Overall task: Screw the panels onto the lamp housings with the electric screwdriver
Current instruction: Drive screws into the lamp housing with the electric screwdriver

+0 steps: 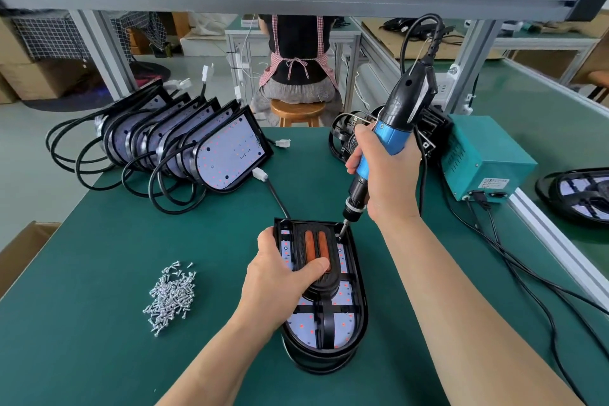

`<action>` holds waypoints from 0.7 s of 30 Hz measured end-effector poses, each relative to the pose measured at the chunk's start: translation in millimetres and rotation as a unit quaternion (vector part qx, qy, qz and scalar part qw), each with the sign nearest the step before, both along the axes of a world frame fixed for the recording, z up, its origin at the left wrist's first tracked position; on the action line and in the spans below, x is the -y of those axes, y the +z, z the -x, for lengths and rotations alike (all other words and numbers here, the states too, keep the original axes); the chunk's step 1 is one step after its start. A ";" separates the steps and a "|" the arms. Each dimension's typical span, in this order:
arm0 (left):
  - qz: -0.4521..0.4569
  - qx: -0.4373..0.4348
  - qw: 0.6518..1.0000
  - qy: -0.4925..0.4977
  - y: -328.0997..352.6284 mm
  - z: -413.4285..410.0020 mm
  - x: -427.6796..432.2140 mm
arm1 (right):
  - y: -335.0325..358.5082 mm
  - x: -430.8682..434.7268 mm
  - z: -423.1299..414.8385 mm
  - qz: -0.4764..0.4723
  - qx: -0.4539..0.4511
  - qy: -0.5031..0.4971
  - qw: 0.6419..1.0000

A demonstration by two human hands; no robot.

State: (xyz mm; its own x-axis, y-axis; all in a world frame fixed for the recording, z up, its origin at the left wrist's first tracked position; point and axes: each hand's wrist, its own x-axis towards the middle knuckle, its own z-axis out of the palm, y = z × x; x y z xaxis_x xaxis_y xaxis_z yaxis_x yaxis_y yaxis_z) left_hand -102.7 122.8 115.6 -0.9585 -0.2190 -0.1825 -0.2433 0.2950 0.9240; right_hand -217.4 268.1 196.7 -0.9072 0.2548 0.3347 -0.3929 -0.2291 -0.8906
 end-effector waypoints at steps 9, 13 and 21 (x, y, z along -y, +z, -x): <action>-0.016 -0.005 1.000 0.001 -1.0 0.0 -0.5 | -2.7 0.1 3.5 -0.022 0.001 0.047 0.999; -0.030 -0.003 1.000 0.000 2.1 -0.7 -0.7 | -0.1 -2.0 -3.5 -0.046 -0.011 0.126 0.991; -0.043 -0.002 0.999 -0.029 6.0 -11.7 -1.3 | 25.4 -11.8 -25.2 -0.030 -0.029 0.124 0.991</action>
